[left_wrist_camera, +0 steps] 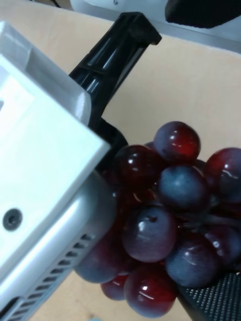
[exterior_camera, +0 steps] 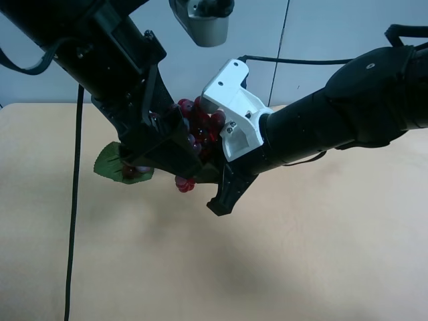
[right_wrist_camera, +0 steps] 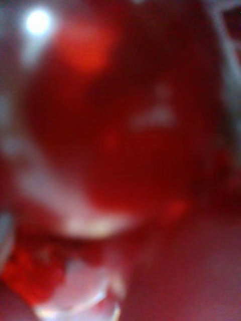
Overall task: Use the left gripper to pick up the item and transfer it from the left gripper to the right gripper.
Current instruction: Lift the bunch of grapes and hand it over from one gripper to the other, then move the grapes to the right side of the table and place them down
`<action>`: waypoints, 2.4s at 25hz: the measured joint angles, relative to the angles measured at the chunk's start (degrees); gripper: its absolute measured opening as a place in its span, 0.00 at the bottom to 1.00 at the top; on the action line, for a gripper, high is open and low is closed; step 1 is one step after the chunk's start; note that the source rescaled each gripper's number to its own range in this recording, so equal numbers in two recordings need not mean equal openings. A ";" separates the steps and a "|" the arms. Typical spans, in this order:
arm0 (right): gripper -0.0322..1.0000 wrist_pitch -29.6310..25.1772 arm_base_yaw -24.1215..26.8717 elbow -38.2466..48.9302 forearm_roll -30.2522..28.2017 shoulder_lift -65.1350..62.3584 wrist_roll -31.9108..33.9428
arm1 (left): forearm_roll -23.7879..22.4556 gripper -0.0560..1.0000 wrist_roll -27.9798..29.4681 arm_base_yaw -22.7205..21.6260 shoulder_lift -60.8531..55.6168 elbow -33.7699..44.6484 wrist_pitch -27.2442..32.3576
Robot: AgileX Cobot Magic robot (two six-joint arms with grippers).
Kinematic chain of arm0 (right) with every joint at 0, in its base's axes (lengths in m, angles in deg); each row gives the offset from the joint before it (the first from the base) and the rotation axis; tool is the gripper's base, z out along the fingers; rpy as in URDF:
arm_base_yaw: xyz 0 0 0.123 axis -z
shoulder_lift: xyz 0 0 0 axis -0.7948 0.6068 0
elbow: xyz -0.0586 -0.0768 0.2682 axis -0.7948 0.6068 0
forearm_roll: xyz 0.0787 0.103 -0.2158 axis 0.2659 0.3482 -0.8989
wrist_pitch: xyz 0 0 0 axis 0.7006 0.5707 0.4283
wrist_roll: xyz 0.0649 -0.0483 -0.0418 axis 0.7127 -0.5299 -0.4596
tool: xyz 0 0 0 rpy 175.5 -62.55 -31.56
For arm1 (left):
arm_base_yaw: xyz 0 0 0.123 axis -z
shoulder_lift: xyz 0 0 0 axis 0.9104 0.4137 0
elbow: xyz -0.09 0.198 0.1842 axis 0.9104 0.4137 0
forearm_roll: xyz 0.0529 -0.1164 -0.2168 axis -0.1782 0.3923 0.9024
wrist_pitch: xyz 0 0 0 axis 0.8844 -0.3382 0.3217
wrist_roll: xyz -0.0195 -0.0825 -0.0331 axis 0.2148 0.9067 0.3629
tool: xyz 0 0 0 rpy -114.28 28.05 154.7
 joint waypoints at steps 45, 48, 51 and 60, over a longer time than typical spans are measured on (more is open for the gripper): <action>0.03 -0.42 0.00 0.00 -0.22 0.00 -0.42 | -7.68 0.99 24.84 0.00 -61.17 33.38 9.20; 0.03 -0.42 0.00 0.00 -0.22 0.00 -0.42 | -7.28 0.99 24.82 0.00 -67.68 38.06 6.78; 0.03 -0.23 0.00 0.00 -0.22 0.00 -0.42 | -7.33 0.99 24.77 0.00 -72.62 40.43 5.98; 0.03 1.69 0.00 0.00 -0.22 0.00 -0.27 | -9.39 0.99 24.85 0.00 -79.45 43.75 4.36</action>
